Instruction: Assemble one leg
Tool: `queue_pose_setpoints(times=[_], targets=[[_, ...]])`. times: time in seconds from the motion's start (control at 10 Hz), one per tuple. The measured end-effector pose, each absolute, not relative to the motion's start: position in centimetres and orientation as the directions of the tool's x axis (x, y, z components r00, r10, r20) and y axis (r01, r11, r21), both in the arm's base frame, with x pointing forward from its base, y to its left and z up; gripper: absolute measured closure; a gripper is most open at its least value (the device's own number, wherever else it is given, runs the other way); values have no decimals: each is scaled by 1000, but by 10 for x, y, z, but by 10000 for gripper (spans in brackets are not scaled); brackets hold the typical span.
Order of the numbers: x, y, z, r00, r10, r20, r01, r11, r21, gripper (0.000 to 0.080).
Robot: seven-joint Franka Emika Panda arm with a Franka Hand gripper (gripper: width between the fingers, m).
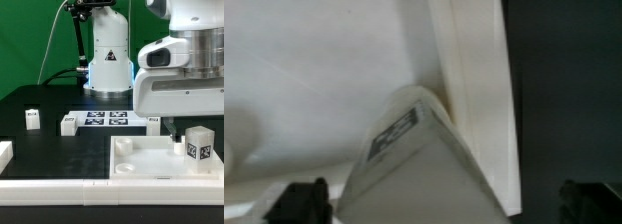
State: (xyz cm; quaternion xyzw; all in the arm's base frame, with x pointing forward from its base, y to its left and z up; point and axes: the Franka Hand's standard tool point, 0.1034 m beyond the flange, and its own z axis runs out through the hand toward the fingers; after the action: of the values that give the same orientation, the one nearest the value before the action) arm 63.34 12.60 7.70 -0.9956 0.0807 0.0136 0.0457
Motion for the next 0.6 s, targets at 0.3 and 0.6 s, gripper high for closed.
queue_pose_setpoints(times=[0.3, 0.6], targets=[[635, 124, 76, 990, 139, 2, 138, -987, -76, 151], [635, 119, 76, 978, 209, 8, 209, -975, -76, 273]])
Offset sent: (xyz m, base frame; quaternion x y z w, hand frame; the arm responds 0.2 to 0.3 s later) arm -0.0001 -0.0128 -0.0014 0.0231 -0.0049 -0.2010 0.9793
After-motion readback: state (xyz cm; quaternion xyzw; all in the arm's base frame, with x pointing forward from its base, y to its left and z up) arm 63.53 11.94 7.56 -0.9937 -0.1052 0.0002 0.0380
